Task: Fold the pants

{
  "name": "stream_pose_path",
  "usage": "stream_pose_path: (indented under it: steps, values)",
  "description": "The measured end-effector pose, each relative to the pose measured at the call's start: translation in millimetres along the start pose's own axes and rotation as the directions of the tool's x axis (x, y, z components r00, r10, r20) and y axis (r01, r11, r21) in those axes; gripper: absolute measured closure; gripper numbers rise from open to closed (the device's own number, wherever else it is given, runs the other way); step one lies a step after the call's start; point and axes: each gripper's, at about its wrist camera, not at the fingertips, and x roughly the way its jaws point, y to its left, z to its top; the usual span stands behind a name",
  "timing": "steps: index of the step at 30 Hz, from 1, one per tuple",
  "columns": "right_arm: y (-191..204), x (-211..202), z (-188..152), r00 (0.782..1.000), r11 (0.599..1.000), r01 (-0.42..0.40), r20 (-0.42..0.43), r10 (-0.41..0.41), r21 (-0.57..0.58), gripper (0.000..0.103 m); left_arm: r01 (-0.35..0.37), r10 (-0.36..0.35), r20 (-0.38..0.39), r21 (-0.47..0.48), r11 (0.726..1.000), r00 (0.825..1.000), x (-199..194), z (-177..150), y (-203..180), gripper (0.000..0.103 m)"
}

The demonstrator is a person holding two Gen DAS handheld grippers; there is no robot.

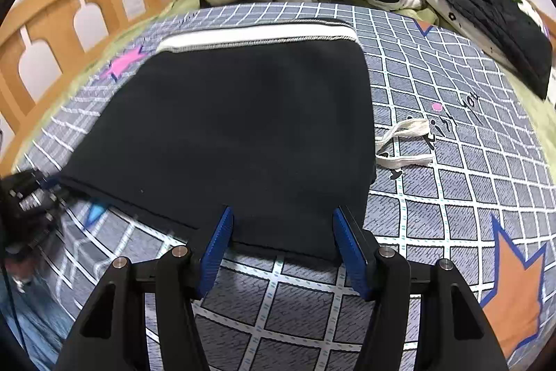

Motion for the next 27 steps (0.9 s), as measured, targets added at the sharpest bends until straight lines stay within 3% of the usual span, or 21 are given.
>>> stream_pose_path:
  steps: [4,9,12,15,20,23,25,27]
  values:
    - [-3,-12,2,0.999,0.999,0.004,0.034,-0.003,-0.033,0.043,0.109,-0.113,-0.046,-0.076,0.991,0.993,-16,-9,16,0.074]
    - [-28,-24,6,0.996,0.998,-0.017,0.084,0.011,0.065,0.043,0.185,-0.184,0.024,-0.192,0.964,0.983,-36,-15,38,0.074]
    - [-34,-21,11,0.994,0.993,-0.042,0.106,0.031,0.110,0.043,0.198,-0.186,0.074,-0.217,0.956,0.980,-34,3,39,0.074]
    - [-29,-16,16,0.989,0.993,-0.055,0.143,0.040,0.100,0.043,0.218,-0.207,0.072,-0.228,0.949,0.976,-19,27,30,0.074]
    - [-18,8,12,0.992,1.000,0.008,0.126,-0.011,0.022,0.043,0.124,-0.135,-0.036,-0.226,0.966,0.990,20,34,11,0.073]
    - [-18,14,5,0.998,0.999,0.038,0.055,-0.038,0.007,0.042,0.086,-0.093,-0.023,-0.199,0.976,0.995,16,24,-3,0.072]
    - [-24,24,-5,1.000,0.998,-0.018,-0.016,0.019,0.052,0.043,0.086,-0.092,-0.026,-0.173,0.981,0.995,12,22,-9,0.069]
    - [-27,24,-9,0.999,0.997,-0.044,-0.011,0.045,0.067,0.043,0.102,-0.110,-0.033,-0.192,0.976,0.993,9,23,-6,0.067]
